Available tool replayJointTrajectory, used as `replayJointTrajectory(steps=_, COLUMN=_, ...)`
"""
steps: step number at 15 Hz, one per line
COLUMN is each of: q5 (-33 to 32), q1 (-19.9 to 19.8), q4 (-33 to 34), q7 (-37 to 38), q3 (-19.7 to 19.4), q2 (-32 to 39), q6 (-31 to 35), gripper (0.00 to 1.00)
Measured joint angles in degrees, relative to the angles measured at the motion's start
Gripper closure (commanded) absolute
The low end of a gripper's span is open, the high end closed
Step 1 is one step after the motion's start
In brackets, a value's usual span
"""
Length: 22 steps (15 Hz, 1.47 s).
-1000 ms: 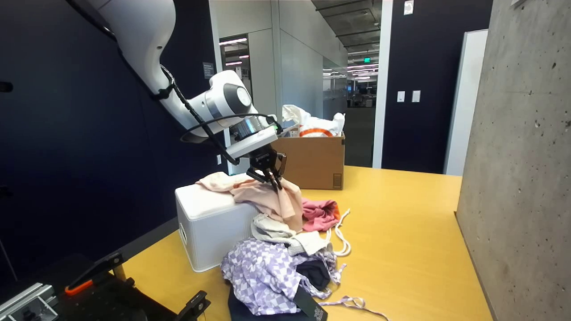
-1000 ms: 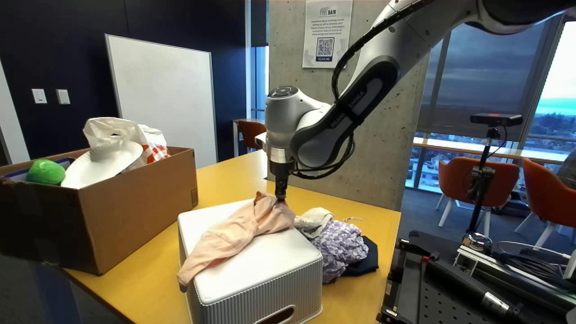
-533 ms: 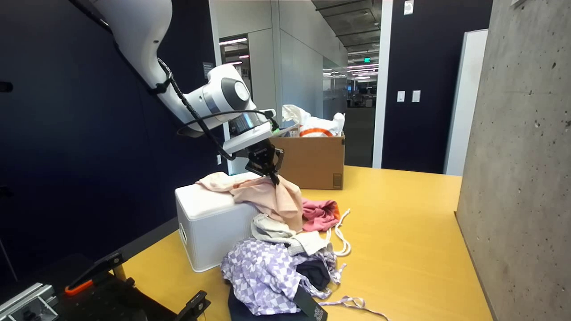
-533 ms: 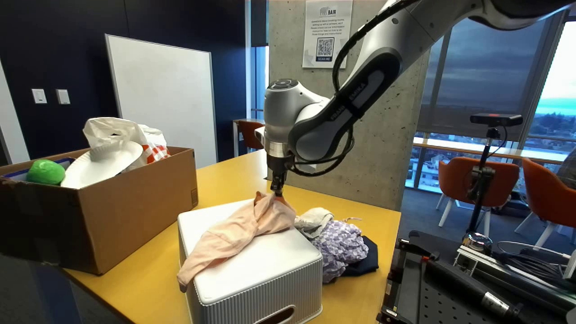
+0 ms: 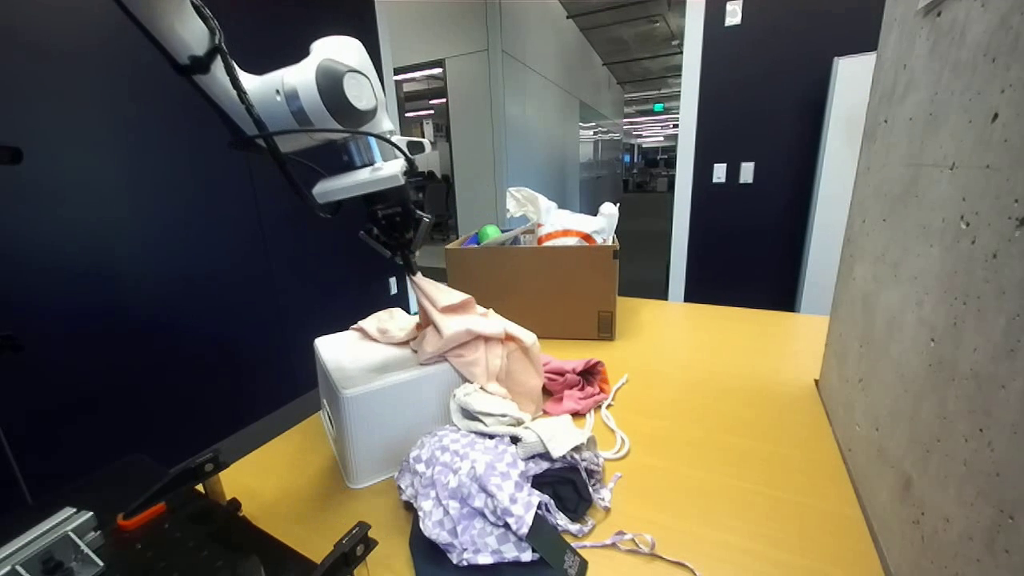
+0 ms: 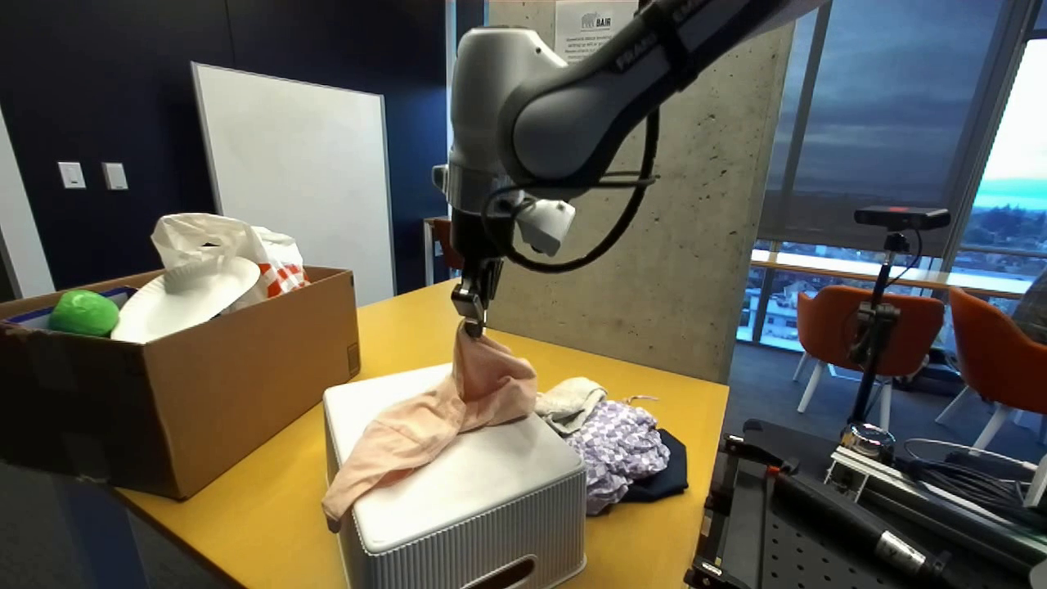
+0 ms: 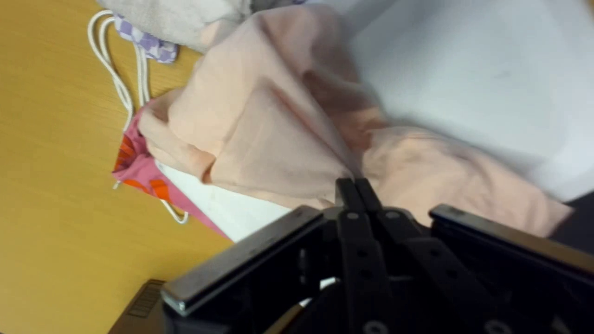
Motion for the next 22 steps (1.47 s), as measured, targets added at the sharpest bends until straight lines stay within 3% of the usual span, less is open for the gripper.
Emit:
replayJointTrajectory(steps=4, q5=8.9, q1=0.2, q4=1.3, q7=-2.9, q3=6.1, q2=-3.6, q6=-11.1, gripper=1.0)
replayJointTrajectory(steps=7, q5=12.9, q1=0.5, q4=4.6, q7=-5.5, q3=8.4, q2=-2.9, q6=-17.7, gripper=1.0)
replayJointTrajectory(steps=15, q5=14.3, q1=2.5, q4=20.6, q7=-13.8, q3=10.5, q2=9.1, q6=-26.8, gripper=1.0)
replayJointTrajectory(steps=16, q5=14.5, q1=2.9, q4=23.0, q7=-14.6, q3=10.8, q2=11.1, q6=-28.7, gripper=0.73)
replayJointTrajectory(steps=18, q5=14.5, q1=3.8, q4=27.2, q7=-15.2, q3=11.0, q2=14.8, q6=-32.5, gripper=0.66)
replayJointTrajectory(steps=22, q5=14.5, q1=5.1, q4=32.9, q7=-14.4, q3=10.9, q2=19.2, q6=-36.2, gripper=0.36)
